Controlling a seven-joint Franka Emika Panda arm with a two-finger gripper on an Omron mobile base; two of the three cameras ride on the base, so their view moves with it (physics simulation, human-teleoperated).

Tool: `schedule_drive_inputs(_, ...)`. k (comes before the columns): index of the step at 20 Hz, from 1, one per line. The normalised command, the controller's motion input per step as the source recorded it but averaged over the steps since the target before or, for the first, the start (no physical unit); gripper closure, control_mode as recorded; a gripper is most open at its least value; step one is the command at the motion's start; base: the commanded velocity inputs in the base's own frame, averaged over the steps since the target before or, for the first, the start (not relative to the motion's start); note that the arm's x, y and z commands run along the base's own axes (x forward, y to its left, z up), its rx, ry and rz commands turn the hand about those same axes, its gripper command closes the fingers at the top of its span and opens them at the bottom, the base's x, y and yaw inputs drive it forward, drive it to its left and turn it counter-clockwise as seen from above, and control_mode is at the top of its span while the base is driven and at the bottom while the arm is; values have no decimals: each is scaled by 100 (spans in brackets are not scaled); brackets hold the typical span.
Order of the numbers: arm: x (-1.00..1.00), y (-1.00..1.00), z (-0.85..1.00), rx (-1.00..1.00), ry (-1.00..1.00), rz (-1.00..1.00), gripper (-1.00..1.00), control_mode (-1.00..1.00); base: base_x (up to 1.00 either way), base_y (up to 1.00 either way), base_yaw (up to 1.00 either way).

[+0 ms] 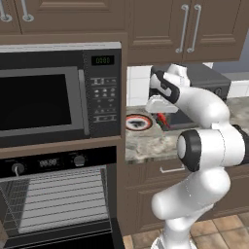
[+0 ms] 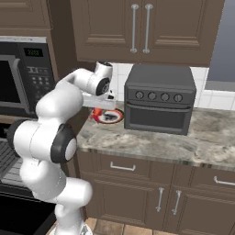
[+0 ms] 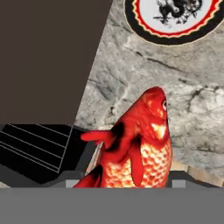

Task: Take the fish from the oven and place it on the plate on the counter.

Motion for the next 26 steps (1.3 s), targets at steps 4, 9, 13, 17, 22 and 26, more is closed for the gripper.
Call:
schedule_drive_inputs(4, -17, 5, -48, -15, -50, 2, 100, -100, 0, 0, 0)
schedule_drive_inputs(9, 12, 11, -28, -11, -35, 0, 100, -100, 0, 0, 0)
schedule_drive_inputs(13, 50, 3, 8, 0, -8, 0, 100, -100, 0, 0, 0)
schedule_drive_inputs(17, 54, 0, 11, 0, 0, 0, 100, -100, 0, 0, 0)
schedule_drive_inputs(22, 64, 0, 2, 0, 1, 0, 100, -100, 0, 0, 0)
schedule_drive_inputs(26, 79, 0, 0, 0, 0, 0, 100, -100, 0, 0, 0)
